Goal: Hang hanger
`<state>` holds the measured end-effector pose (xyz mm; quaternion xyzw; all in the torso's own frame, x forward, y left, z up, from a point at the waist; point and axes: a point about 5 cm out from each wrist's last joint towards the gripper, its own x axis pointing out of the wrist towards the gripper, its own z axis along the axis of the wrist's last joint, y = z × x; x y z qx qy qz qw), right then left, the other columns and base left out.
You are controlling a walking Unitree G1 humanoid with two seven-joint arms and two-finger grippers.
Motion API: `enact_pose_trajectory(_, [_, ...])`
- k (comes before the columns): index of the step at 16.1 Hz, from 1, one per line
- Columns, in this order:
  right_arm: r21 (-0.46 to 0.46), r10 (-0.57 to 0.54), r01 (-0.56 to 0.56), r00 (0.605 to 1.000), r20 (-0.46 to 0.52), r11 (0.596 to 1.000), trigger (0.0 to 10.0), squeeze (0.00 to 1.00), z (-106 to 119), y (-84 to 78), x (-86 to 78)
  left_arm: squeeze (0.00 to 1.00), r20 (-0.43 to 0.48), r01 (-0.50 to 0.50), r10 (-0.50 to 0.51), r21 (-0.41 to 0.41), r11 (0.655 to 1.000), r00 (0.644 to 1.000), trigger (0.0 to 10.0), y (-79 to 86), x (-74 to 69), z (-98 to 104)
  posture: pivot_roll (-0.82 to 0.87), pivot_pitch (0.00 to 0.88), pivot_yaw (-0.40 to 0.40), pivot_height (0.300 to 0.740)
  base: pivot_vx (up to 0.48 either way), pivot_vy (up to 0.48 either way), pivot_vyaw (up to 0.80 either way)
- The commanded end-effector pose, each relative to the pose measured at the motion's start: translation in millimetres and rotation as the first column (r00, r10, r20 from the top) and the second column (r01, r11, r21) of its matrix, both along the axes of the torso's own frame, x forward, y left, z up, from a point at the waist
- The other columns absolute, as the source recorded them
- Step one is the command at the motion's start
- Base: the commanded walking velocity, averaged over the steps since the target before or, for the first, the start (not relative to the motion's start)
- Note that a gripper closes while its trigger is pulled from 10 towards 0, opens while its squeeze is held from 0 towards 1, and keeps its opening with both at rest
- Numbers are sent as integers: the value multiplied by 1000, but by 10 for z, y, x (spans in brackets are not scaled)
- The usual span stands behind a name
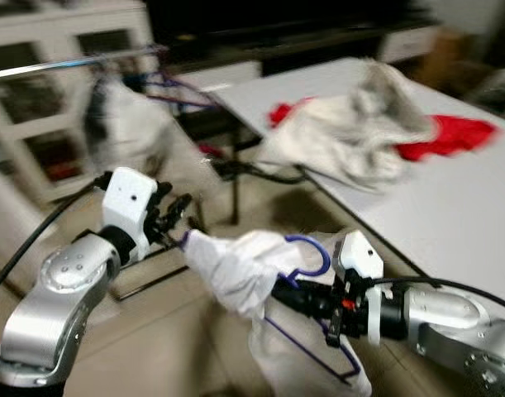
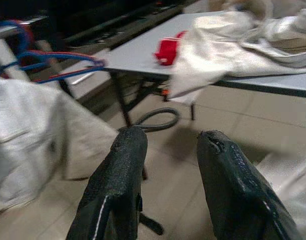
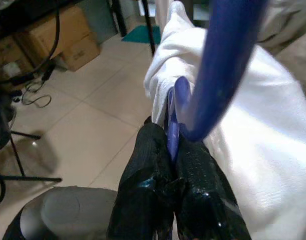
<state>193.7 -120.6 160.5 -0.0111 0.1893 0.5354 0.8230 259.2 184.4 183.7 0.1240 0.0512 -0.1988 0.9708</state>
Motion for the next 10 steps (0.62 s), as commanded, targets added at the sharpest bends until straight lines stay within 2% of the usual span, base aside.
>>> enact_pose_trajectory(1, [2,-5,5,1000,14,1000,10000,0,11,-9,11,0,8,-20,20,10,1000,1000,10000,26,9,20,77,0,-21,740,0,0,800])
enact_pose_trajectory(4, [-23,-14,14,1000,6,1000,10000,0,-36,-40,36,0,22,-27,27,8,1000,999,10000,32,6,53,84,0,-29,740,0,0,800])
enact_pose_trajectory(5, [-64,-36,36,999,8,997,10000,0,-96,-85,90,0,45,-23,22,9,1000,999,10000,35,8,107,91,0,-36,740,0,0,800])
enact_pose_trajectory(6, [-104,-72,74,997,23,992,10000,0,-149,-139,176,0,72,-16,16,5,1000,997,10000,42,18,181,92,0,-39,740,0,0,800])
enact_pose_trajectory(8, [-114,-128,133,990,55,984,10000,0,-157,-174,289,0,77,15,-14,-7,1000,997,10000,12,9,206,95,0,-40,740,0,0,672])
enact_pose_trajectory(9, [-99,-233,240,970,71,966,10000,0,-142,-219,461,0,61,68,-66,-20,998,996,10000,-60,-29,162,95,0,-44,740,0,0,0])
enact_pose_trajectory(10, [-92,-287,297,952,106,950,10000,0,-110,-251,595,510,31,128,-126,-55,990,992,10000,-150,-67,90,95,0,-44,740,0,0,0])
